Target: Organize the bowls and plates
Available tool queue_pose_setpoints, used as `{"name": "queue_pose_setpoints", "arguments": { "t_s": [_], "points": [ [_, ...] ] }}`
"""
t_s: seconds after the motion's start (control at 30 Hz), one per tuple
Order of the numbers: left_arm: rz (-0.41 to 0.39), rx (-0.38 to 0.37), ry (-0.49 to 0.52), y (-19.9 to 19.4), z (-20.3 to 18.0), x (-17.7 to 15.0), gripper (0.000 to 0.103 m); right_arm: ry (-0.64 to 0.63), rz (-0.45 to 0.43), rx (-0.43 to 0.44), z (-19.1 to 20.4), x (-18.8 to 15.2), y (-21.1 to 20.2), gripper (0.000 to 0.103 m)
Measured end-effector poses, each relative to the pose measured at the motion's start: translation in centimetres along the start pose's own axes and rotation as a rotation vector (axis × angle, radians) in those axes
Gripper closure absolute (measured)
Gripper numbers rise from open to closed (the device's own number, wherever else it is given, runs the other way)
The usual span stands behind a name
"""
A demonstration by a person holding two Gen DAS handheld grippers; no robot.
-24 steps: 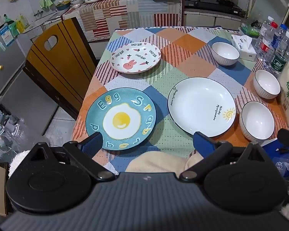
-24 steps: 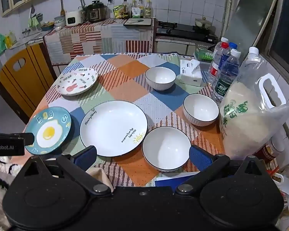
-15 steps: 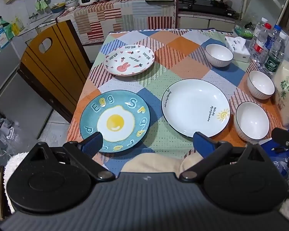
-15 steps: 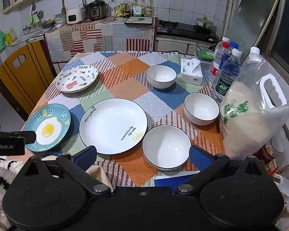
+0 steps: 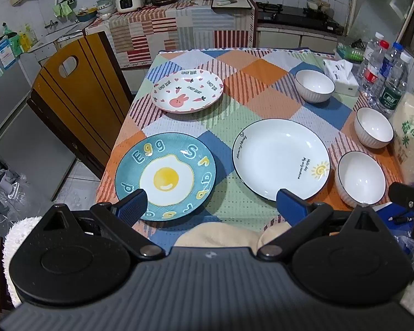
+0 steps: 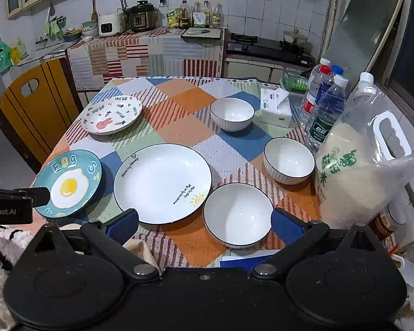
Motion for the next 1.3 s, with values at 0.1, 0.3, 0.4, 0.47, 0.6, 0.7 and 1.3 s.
{"name": "queue_pose_setpoints", "arguments": {
  "t_s": [0.1, 0.3, 0.4, 0.47, 0.6, 0.7, 1.3],
  "points": [
    [-0.008, -0.009, -0.001, 0.0, 0.0, -0.1, 0.002, -0.001, -0.024, 0.001, 0.0, 0.0, 0.0, 0.0],
    [-0.036, -0.015, 0.006, -0.1, -0.1, -0.1, 0.002, -0.019, -0.071, -0.012, 0.0, -0.3, -0.1, 0.0],
    [-0.049, -0.029, 0.004, -0.1, 0.0, -0.2, 0.002, -0.02, -0.083, -0.008, -0.2, -0.5, 0.0, 0.0],
    [-0.05, -0.04, -0.002, 0.0, 0.0, -0.3, 0.002, -0.022, -0.088, -0.011, -0.2, -0.7, 0.1, 0.0],
    [-0.039, -0.049, -0.011, 0.3, 0.1, -0.5, 0.002, -0.027, -0.093, -0.02, -0.3, -0.9, 0.3, 0.0],
    [-0.034, -0.05, -0.008, 0.6, 0.0, -0.5, 0.003, -0.022, -0.09, -0.016, -0.5, -1.0, 0.5, 0.0],
    [-0.011, -0.042, -0.014, 1.3, 0.2, -0.9, 0.003, -0.01, -0.092, -0.02, -0.9, -1.0, 0.6, 0.0]
  ]
}}
Point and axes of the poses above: each gripper's, at about its wrist camera, not at the fingertips, and y roughly the way its jaws point, z to its left, x to its top, the point moved 5 cm from there along y, roughly the way its jaws point, and after that the axes turned 2 degrees about z, right-handed, at the moved point
